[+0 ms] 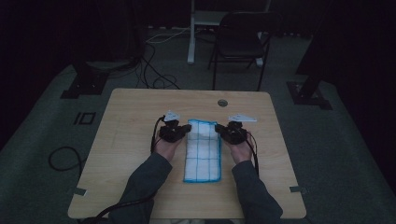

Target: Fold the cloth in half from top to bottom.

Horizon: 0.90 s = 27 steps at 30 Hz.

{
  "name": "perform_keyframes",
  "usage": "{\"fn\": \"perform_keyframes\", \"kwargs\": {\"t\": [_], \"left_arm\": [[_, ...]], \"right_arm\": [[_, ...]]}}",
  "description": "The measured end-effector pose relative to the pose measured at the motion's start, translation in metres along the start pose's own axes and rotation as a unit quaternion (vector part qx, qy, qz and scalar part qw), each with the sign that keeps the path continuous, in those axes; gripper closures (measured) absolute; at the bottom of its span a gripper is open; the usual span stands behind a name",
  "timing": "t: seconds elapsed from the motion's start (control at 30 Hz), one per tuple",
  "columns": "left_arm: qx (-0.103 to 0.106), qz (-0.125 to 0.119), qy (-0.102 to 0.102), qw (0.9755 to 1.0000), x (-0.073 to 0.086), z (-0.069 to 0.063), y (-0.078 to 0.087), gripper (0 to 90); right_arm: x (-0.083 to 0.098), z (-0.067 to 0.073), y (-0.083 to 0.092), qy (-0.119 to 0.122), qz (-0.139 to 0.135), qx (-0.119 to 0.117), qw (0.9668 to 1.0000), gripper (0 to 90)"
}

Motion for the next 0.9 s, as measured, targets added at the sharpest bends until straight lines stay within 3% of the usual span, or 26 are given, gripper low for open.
{"fn": "perform_keyframes", "kwargs": {"t": [0.3, 0.9], "left_arm": [[0.005, -0.009, 0.001, 0.9999, 0.009, -0.006, 0.010, 88.4], [0.021, -0.019, -0.010, 0.9995, 0.015, -0.021, 0.025, 88.3]], "right_arm": [[0.006, 0.013, 0.012, 0.013, -0.011, -0.008, 0.9998, 84.7], [0.022, 0.021, 0.032, 0.014, -0.024, -0.016, 0.9995, 84.5]]}}
Point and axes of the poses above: each handheld gripper's, and its own axes: y roughly backward along the jaws, x roughly out of its underside, z roughly to its left, the point moved 2 cm from there along -y, roughly forward along the jaws, and after that the axes turned 14 degrees about z, right-handed, at the moved point
